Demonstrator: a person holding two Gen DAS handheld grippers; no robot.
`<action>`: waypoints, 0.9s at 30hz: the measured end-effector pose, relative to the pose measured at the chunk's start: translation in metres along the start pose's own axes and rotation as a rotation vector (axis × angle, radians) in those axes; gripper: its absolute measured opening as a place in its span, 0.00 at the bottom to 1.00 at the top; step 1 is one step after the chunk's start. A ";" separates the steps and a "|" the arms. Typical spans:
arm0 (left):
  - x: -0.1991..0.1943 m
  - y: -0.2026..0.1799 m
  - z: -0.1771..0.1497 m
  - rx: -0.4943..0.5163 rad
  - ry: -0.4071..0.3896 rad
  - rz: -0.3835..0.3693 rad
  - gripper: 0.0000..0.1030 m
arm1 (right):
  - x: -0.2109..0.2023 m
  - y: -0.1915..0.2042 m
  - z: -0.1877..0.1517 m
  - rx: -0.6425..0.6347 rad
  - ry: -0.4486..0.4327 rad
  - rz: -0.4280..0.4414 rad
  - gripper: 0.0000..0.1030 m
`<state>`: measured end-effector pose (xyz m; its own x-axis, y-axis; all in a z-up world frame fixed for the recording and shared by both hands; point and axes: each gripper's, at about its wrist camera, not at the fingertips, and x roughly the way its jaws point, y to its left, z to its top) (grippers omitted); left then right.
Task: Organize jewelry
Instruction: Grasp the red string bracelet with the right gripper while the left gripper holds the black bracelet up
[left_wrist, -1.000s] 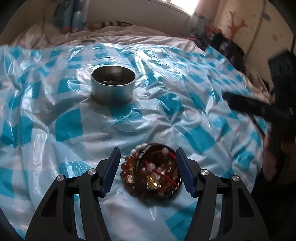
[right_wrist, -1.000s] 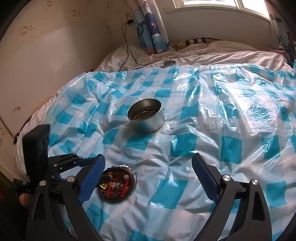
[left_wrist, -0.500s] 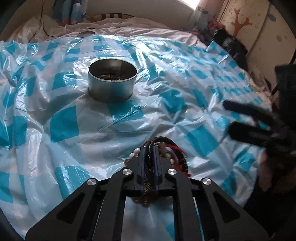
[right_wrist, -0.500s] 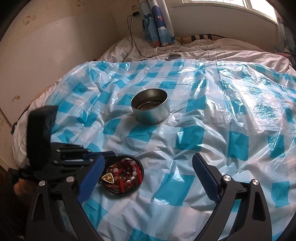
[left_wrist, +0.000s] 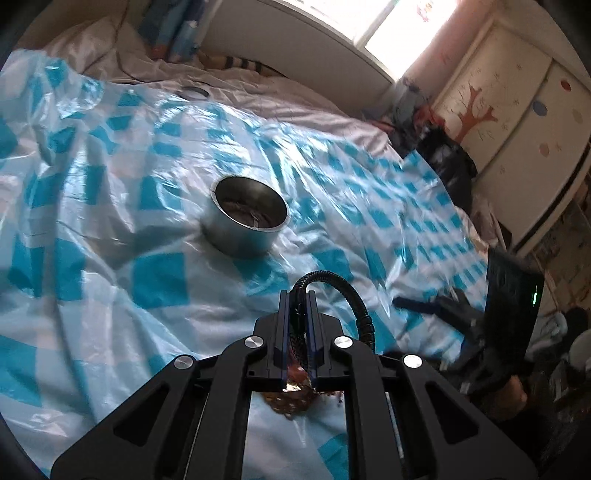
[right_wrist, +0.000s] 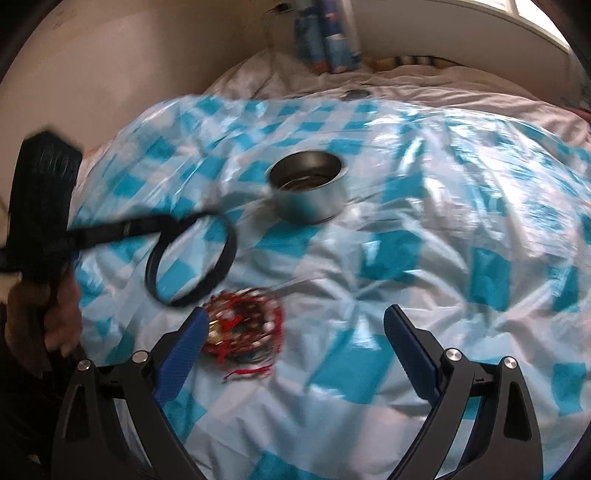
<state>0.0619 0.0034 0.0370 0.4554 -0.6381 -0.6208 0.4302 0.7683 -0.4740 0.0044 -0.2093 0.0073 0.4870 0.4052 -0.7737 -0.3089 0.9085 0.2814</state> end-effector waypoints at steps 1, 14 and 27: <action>-0.002 0.002 0.001 -0.006 -0.005 0.004 0.07 | 0.006 0.007 -0.001 -0.026 0.015 0.007 0.89; -0.012 0.012 0.004 -0.029 -0.032 0.024 0.07 | 0.044 0.033 -0.019 -0.141 0.150 0.059 0.37; -0.012 0.014 0.005 -0.032 -0.031 0.028 0.07 | 0.038 0.036 -0.022 -0.156 0.209 0.144 0.45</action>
<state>0.0662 0.0213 0.0406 0.4912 -0.6170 -0.6148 0.3919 0.7869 -0.4767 -0.0060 -0.1633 -0.0242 0.2554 0.4840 -0.8370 -0.4924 0.8101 0.3182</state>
